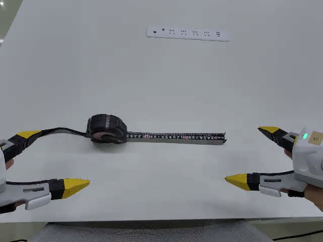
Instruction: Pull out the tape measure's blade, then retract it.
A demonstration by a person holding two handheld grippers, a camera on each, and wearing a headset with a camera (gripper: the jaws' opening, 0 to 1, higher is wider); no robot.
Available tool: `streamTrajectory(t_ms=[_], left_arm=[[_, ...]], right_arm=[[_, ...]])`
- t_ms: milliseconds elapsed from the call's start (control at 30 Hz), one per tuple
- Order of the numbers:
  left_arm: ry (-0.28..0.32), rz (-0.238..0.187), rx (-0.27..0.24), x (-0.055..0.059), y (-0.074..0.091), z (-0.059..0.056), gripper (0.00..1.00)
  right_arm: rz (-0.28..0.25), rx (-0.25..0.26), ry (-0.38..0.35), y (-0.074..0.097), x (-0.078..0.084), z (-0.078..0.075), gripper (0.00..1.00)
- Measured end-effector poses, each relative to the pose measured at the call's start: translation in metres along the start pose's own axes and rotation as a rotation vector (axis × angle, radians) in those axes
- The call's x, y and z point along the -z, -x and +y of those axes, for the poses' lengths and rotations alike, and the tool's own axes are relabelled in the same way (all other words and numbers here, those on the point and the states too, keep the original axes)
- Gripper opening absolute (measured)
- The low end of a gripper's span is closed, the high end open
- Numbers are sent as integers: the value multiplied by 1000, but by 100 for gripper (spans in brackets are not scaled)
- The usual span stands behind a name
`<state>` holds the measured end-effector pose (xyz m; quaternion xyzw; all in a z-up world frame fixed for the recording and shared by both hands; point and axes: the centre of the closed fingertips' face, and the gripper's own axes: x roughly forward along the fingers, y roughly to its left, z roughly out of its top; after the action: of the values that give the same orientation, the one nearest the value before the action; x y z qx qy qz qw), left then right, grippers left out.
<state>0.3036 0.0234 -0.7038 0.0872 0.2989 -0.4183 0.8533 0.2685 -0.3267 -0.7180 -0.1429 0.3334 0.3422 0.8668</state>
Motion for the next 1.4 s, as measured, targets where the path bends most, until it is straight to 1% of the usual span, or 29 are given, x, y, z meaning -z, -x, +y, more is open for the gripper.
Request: streamTrajectory(t_ms=[67, 100, 133, 167, 267, 333, 467, 533, 600, 867, 933, 1000, 1033, 1067, 1133, 1200, 1400], left_arm=[[1, 3, -1, 2, 2, -1, 95], [2, 4, -1, 2, 2, -1, 96], [15, 2, 6, 3, 3, -3, 96], [15, -1, -2, 3, 3, -2, 96], [20, -3, -5, 4, 4, -4, 97], [19, -4, -9, 4, 4, -3, 98], [37, -14, -8, 3, 5, -4, 99], [35, -18, -19, 4, 5, -3, 99], [49, -17, -16, 4, 6, -5, 99], [46, -26, -26, 3, 6, -5, 99], [37, -27, -31, 3, 6, -5, 99], [38, -24, -25, 3, 5, -7, 99], [23, -19, -27, 4, 5, -7, 99], [24, -15, -21, 5, 4, -8, 99], [18, -16, -30, 4, 4, -5, 99], [28, -22, -28, 4, 4, -5, 99], [28, -24, -32, 3, 5, -6, 99]], right_arm=[[1, 6, 7, 3, 2, 2, 95], [4, 7, 0, 4, 3, 1, 95], [-1, 6, -10, 6, 4, 2, 96], [-1, 8, -15, 7, 4, 1, 96], [-6, 15, -32, 11, 6, 1, 97], [-12, 18, -36, 12, 7, 2, 98], [-23, 20, -53, 15, 6, 6, 99], [-32, 23, -71, 16, 6, 7, 99], [-35, 24, -80, 17, 5, 8, 99], [-38, 26, -90, 18, 5, 10, 98], [-39, 28, -89, 18, 5, 10, 98], [-39, 26, -90, 18, 5, 11, 98], [-39, 27, -89, 18, 5, 11, 98], [-39, 28, -89, 18, 5, 11, 98], [-40, 30, -91, 18, 5, 10, 98], [-42, 30, -91, 19, 5, 10, 98], [-40, 30, -91, 20, 7, 8, 98]])
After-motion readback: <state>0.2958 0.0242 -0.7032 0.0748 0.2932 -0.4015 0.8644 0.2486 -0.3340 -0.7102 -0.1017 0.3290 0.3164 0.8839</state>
